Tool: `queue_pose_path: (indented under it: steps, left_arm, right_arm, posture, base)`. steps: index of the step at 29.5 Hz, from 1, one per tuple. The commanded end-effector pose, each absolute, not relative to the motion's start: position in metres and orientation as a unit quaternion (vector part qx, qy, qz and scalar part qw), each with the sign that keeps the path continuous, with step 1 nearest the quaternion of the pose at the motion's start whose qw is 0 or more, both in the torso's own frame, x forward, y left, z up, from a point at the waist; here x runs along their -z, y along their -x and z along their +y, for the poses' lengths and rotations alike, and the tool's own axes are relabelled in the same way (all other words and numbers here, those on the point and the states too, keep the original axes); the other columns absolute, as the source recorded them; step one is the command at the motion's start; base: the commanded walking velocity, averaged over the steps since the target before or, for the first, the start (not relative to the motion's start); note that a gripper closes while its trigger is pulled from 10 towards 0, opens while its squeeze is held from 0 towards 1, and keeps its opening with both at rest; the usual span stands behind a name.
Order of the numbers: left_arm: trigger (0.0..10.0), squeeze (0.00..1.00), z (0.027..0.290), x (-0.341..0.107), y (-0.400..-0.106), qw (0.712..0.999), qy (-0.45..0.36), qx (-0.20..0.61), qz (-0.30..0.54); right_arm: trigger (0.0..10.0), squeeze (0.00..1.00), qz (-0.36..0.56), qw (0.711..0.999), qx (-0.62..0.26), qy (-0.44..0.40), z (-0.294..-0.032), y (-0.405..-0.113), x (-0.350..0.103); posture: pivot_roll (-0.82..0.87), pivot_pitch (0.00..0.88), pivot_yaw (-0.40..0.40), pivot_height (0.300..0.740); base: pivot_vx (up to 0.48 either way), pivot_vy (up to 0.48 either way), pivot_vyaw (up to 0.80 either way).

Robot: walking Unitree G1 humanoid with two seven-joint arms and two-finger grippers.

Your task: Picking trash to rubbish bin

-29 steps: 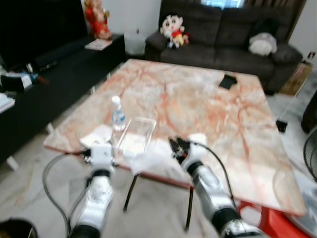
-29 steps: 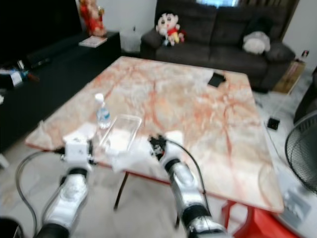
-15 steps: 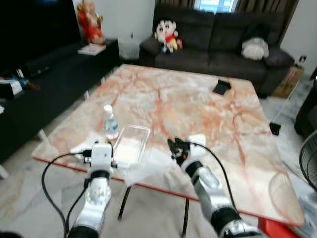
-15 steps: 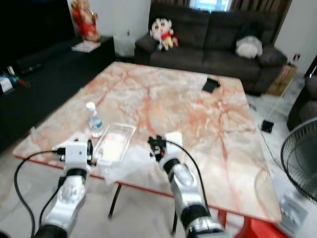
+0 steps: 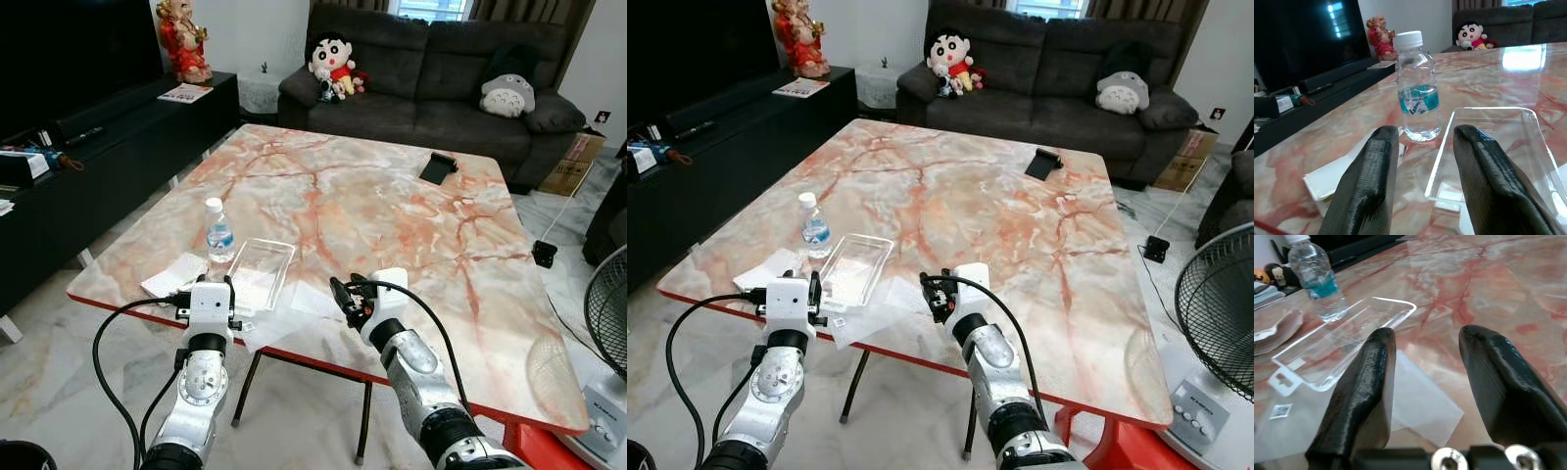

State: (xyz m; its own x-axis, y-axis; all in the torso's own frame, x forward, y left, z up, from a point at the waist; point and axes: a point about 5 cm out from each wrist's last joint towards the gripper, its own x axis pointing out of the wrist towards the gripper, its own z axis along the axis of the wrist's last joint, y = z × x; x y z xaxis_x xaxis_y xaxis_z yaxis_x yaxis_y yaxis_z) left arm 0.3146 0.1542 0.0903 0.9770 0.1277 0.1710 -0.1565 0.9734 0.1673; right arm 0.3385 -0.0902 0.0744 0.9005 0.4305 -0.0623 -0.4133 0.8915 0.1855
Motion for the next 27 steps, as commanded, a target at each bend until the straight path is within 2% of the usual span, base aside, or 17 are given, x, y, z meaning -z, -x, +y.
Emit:
queue_pose_path:
  steps: [1,21,27]
  left_arm:
    - [10.0,0.00,0.154,-0.092,-0.315,0.990,-0.094,-0.069,-0.079]
    - [10.0,0.00,0.152,-0.092,-0.316,0.991,-0.093,-0.059,-0.077]
    - [10.0,0.00,0.152,-0.092,-0.316,0.991,-0.093,-0.054,-0.076]
  right_arm:
    - [10.0,1.00,0.054,0.970,-0.220,-0.084,-0.091,-0.340,-0.075]
    - [10.0,1.00,0.067,0.965,-0.240,-0.079,-0.081,-0.337,-0.073]
    - [10.0,1.00,0.077,0.953,-0.284,-0.065,-0.062,-0.335,-0.073]
  posture:
    - [-0.01,0.009,-0.071,0.740]
    - [-0.01,0.009,-0.069,0.740]
    - [0.00,0.006,-0.072,0.740]
  base:
    - [0.000,0.000,0.00]
    - [0.000,0.000,0.00]
    - [0.000,0.000,0.00]
